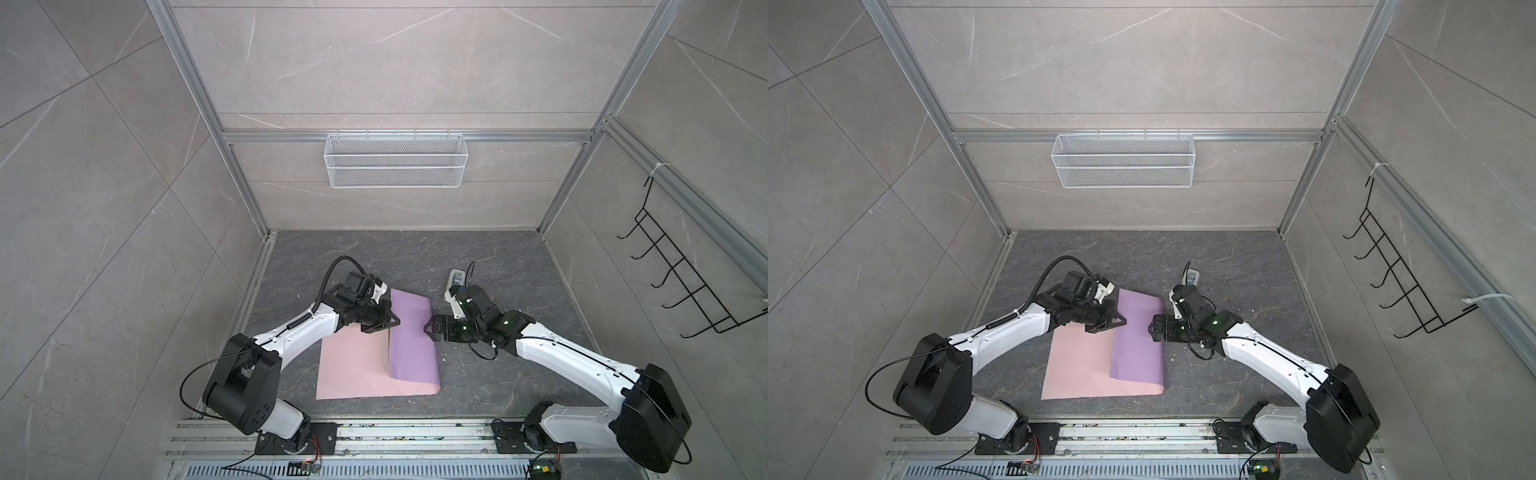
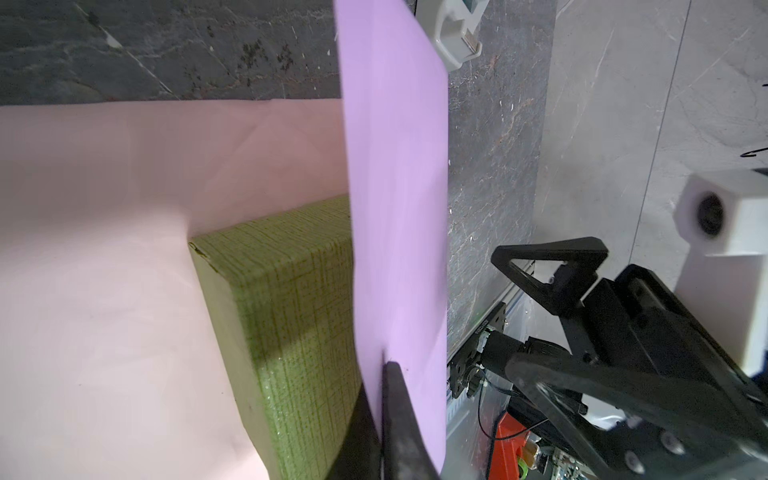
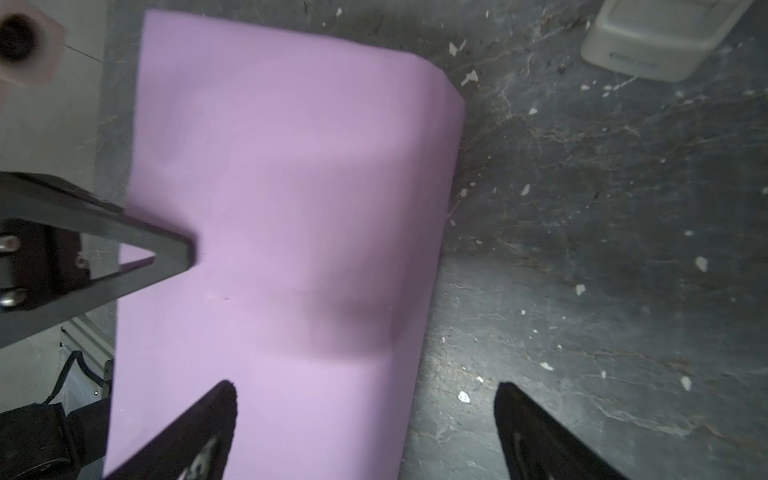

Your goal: Wrap the gift box in paper

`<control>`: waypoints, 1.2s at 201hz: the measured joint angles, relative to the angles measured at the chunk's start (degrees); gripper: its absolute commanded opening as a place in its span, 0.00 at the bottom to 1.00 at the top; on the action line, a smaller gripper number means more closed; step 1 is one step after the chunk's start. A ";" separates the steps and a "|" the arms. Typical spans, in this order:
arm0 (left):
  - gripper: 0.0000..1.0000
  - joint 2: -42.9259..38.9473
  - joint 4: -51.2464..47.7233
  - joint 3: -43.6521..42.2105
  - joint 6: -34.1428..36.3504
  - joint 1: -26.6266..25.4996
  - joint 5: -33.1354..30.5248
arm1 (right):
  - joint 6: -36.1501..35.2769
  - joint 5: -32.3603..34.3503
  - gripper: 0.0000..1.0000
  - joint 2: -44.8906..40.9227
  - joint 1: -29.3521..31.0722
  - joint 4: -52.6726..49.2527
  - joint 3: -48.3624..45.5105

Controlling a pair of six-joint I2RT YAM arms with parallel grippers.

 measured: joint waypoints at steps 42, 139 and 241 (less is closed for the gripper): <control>0.00 -0.04 -0.50 -1.49 0.68 0.28 0.98 | -0.02 -3.04 0.98 4.68 -0.04 1.27 0.37; 0.02 -0.04 -0.70 -1.79 0.98 0.39 0.94 | 0.00 -4.24 0.95 8.13 -0.04 2.82 0.35; 0.12 -0.04 -1.60 -1.79 2.36 0.39 -1.79 | 0.02 -4.31 0.93 9.38 -0.09 5.14 -1.20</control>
